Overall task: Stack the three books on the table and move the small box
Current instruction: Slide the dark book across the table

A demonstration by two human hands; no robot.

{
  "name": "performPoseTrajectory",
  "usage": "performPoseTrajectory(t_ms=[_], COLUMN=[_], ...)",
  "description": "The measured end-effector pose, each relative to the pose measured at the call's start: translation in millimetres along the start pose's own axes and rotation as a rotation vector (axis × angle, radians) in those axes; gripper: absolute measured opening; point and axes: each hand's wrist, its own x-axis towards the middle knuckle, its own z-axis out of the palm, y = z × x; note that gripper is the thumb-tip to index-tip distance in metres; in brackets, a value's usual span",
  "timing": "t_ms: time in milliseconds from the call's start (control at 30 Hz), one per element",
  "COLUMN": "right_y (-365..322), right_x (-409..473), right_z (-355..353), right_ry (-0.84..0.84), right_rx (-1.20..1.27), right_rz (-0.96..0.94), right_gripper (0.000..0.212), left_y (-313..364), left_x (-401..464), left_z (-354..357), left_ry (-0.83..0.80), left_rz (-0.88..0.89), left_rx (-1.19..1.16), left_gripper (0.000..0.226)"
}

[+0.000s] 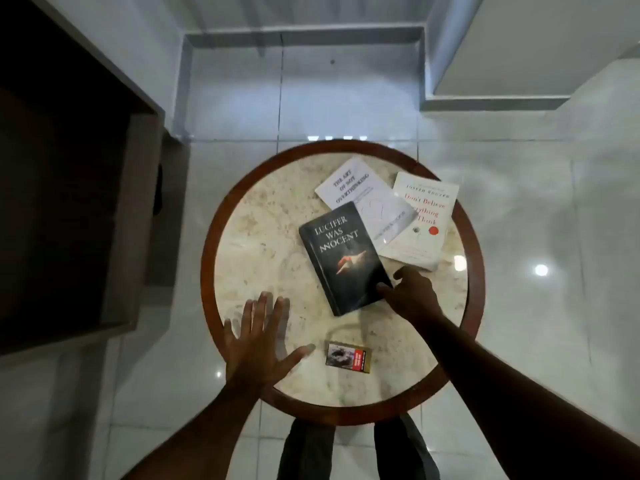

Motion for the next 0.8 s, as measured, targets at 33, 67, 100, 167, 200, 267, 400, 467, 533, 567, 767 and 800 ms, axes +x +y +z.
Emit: performPoseTrajectory(t_ms=[33,67,100,167,200,267,400,467,533,567,767,800], right_y=[0,-1,0,-1,-2,-6,-21,-37,-56,-67,-122,-126], right_x=[3,8,11,12,11,8,-5,-8,-5,-2,30,34], right_z=[7,11,15,18,19,20,17,20,27,32,64,67], right_ry=[0.018,0.058,0.089,0.11,0.096,0.044,0.05,0.062,0.035,0.015,-0.022,-0.024], right_rx=[0.044,0.092,0.141,0.22,0.268,0.353,0.464,0.503,0.588,0.63,0.72,0.721], right_rz=[0.008,0.013,0.014,0.023,0.021,0.011,-0.085,-0.124,-0.144,-0.147,-0.142,-0.135], right_gripper=[0.046,0.043,0.041,0.036,0.031,0.019,0.004,0.008,0.01,0.01,0.023,0.023], left_y=[-1,-2,-3,-4,-4,-7,-5,-7,-8,-9,-11,-10], left_x=[7,12,18,27,28,29,29,28,28,29,30,31], left_z=[10,16,25,37,42,53,64,70,76,77,83,83], left_ry=[-0.033,-0.044,-0.042,-0.048,-0.043,-0.011,0.04,0.071,0.097,0.1,0.138,0.148], left_rz=[0.01,0.008,0.03,0.029,0.017,0.01,0.026,0.037,0.05,0.051,0.051,0.051], left_rx=[-0.005,-0.005,0.012,0.024,0.022,0.008,-0.051,-0.071,-0.071,-0.064,-0.075,-0.075], left_gripper=[0.107,0.106,0.105,0.105,0.105,0.105,0.103,0.104,0.104,0.104,0.104,0.104])
